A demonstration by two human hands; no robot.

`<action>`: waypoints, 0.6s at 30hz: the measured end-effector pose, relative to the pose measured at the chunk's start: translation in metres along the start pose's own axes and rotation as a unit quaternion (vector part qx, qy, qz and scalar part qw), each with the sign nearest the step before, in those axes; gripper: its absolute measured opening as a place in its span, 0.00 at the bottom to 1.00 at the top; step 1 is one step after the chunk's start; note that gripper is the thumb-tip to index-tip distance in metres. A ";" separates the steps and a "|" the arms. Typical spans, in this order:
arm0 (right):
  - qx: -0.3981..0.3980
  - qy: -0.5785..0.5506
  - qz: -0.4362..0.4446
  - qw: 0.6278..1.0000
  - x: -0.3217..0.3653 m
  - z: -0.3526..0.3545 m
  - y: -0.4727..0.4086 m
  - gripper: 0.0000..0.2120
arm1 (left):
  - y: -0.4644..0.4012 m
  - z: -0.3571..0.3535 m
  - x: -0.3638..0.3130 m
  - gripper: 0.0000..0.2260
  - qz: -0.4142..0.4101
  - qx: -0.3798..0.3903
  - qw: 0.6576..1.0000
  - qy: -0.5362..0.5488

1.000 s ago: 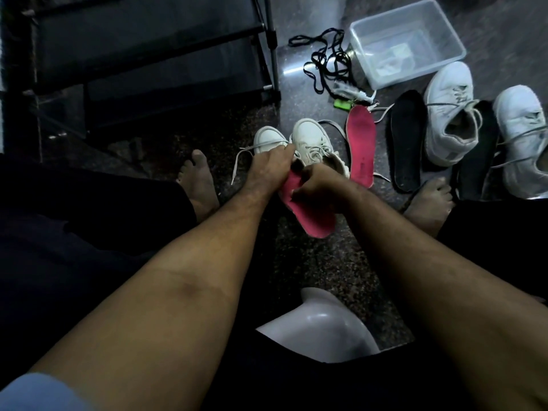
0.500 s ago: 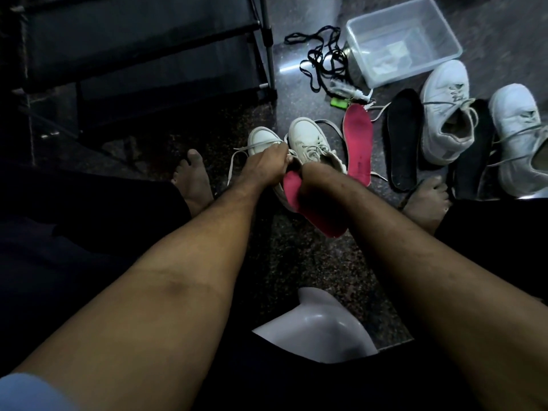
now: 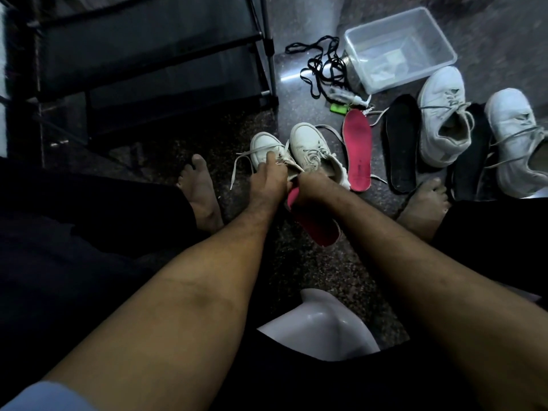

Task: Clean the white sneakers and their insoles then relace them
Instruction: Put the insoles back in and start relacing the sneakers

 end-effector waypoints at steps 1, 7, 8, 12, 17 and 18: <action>-0.012 0.000 -0.003 1.000 0.000 0.008 -0.001 0.24 | -0.004 -0.002 0.003 0.19 0.010 -0.004 0.999 -0.031; -0.029 0.044 0.029 0.998 0.003 0.015 0.008 0.22 | -0.007 -0.016 -0.010 0.15 -0.055 0.017 0.972 -0.229; -0.032 0.052 0.027 0.998 0.002 0.014 0.009 0.22 | -0.004 -0.013 -0.014 0.14 -0.080 -0.010 0.964 -0.252; -0.057 0.070 0.048 0.995 0.005 0.016 0.011 0.22 | 0.000 -0.016 -0.011 0.13 -0.144 -0.030 0.938 -0.315; -0.070 0.057 0.074 0.993 0.009 0.020 0.011 0.20 | 0.005 -0.015 -0.014 0.13 -0.204 -0.068 0.915 -0.341; -0.075 0.053 0.077 0.993 0.011 0.020 0.011 0.19 | 0.005 -0.013 -0.017 0.13 -0.204 -0.063 0.918 -0.335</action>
Point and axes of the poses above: each hand's wrist, its own y-axis away from the middle knuckle, its own z-axis out of the back of the hand, x = y × z, the point moved 10 cm from there along -y, towards the middle knuckle, and after that the axes turned 10 degrees about y, right-handed, at the moved point
